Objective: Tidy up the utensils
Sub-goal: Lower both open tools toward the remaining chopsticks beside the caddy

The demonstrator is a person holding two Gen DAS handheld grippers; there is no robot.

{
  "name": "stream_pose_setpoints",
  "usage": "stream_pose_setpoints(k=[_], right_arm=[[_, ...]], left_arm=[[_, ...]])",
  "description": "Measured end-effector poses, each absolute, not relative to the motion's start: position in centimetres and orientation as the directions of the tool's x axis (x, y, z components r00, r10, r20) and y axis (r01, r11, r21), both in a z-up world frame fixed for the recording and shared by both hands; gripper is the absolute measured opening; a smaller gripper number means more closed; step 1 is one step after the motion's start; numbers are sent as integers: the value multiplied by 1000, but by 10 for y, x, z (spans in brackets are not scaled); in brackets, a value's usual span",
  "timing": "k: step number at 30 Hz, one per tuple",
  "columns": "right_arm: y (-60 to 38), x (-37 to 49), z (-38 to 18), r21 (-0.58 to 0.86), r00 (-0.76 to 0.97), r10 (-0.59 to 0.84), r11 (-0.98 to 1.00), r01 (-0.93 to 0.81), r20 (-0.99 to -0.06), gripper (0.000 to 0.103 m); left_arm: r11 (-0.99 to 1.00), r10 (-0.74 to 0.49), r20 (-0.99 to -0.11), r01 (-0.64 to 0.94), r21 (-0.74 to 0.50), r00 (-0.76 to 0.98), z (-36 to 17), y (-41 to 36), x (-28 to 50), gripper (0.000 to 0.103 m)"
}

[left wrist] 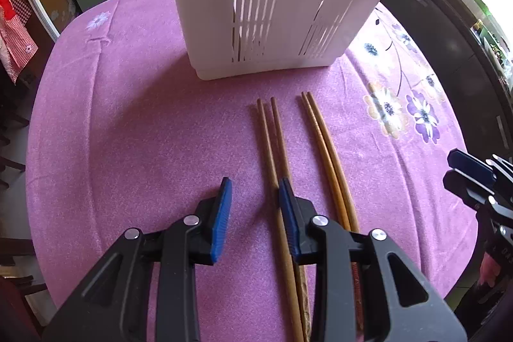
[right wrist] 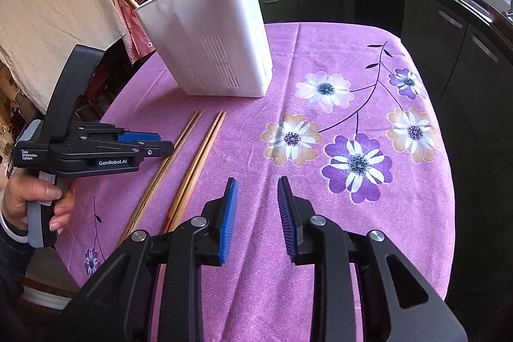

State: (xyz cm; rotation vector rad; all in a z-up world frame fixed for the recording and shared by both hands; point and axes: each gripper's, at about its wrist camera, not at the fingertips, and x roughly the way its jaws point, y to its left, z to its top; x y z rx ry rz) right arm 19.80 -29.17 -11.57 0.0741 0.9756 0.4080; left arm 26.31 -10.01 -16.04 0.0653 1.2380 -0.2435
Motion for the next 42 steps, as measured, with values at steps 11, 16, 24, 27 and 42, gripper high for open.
stream_pose_setpoints(k=[11,16,24,27,42], right_arm=[[-284,199,-118,249,476,381,915,-318,-792,27],[-285,199,-118,253,474,383,914,-316,-793,27],[-287,195,-117,256,475,385,914,-314,-791,27],[-288,193,-113,253,483,383,915,-313,-787,27],[-273,183,-102,239,486,390,908,-343,-782,33]], left_arm=[[969,-76,-940,248,10,333,-162,-134,272,18],[963,-64,-940,268,30,335,-161,-148,272,5],[969,-98,-932,247,-9,349,-142,-130,269,5],[970,-114,-910,243,-15,398,-120,-116,262,5],[974,-169,-781,223,-39,602,-25,-52,186,5]])
